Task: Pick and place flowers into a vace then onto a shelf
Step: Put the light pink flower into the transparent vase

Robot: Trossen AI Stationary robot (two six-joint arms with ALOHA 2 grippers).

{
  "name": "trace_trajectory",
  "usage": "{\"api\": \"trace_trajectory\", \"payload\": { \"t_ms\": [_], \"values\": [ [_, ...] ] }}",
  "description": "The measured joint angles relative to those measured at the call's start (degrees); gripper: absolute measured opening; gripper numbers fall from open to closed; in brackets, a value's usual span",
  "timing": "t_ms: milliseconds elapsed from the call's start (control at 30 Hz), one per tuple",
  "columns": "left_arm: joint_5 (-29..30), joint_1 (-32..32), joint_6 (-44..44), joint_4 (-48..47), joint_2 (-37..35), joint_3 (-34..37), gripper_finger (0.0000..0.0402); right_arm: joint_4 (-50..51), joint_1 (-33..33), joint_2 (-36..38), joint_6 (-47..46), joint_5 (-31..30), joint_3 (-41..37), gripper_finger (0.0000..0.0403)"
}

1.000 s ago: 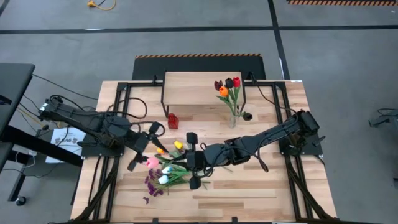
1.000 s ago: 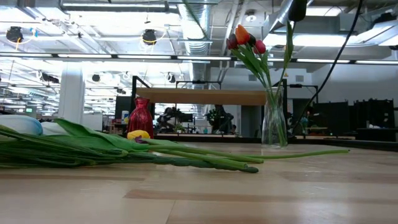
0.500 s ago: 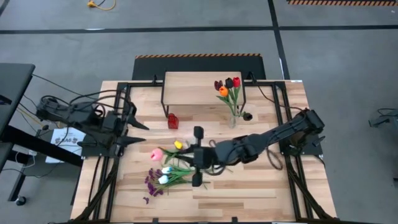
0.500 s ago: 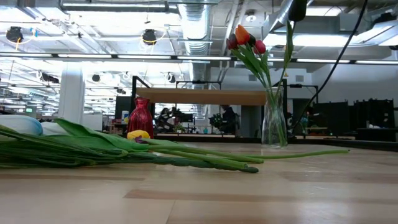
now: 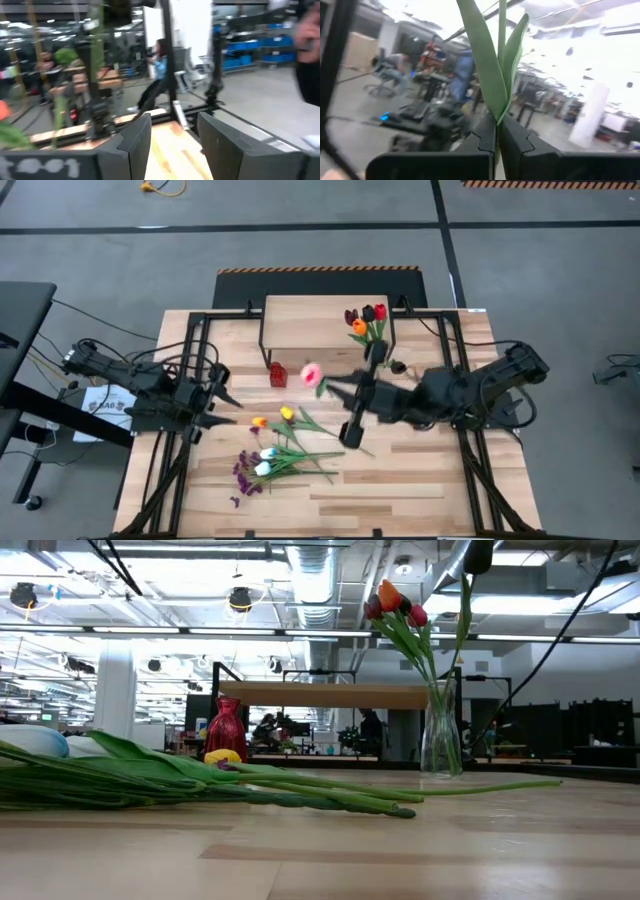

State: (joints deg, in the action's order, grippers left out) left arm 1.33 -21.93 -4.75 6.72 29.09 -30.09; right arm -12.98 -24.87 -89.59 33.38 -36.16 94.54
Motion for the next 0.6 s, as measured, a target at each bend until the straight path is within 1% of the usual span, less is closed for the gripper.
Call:
{"api": "trace_trajectory", "payload": {
  "t_ms": [67, 133, 200, 333, 400, 500, 600],
  "values": [
    [-2.3, 0.0, -0.2, 2.5, 0.0, 1.7, 0.0152, -0.3, 1.1, 0.9, 0.6, -0.4, 0.0, 0.0],
    [-4.0, 0.0, -0.2, 5.1, 0.0, 3.4, 0.0152, -0.7, 2.2, 1.8, 0.4, -2.1, 0.0, 0.0],
    [-4.8, 0.0, -0.2, 7.4, 0.0, 5.2, 0.0152, -0.8, 3.6, 2.7, 0.1, -3.2, 0.0, 0.0],
    [-5.1, 0.0, -0.1, 9.3, 0.0, 7.6, 0.0152, -2.7, 6.1, 4.8, -0.4, -3.0, -1.7, 0.0],
    [-5.4, 0.0, 0.7, 11.2, 0.0, 9.0, 0.0152, -4.4, 7.4, 6.5, -0.4, -2.9, -4.2, 0.0],
    [-6.9, 0.0, 0.9, 11.1, 0.0, 9.8, 0.0152, -6.8, 9.3, 10.0, -2.3, -2.8, -9.1, 0.0],
    [-7.0, 0.0, 1.5, 11.0, 0.0, 9.8, 0.0152, -10.5, 10.8, 14.1, -3.3, -2.8, -15.1, 0.0]
  ]
}}
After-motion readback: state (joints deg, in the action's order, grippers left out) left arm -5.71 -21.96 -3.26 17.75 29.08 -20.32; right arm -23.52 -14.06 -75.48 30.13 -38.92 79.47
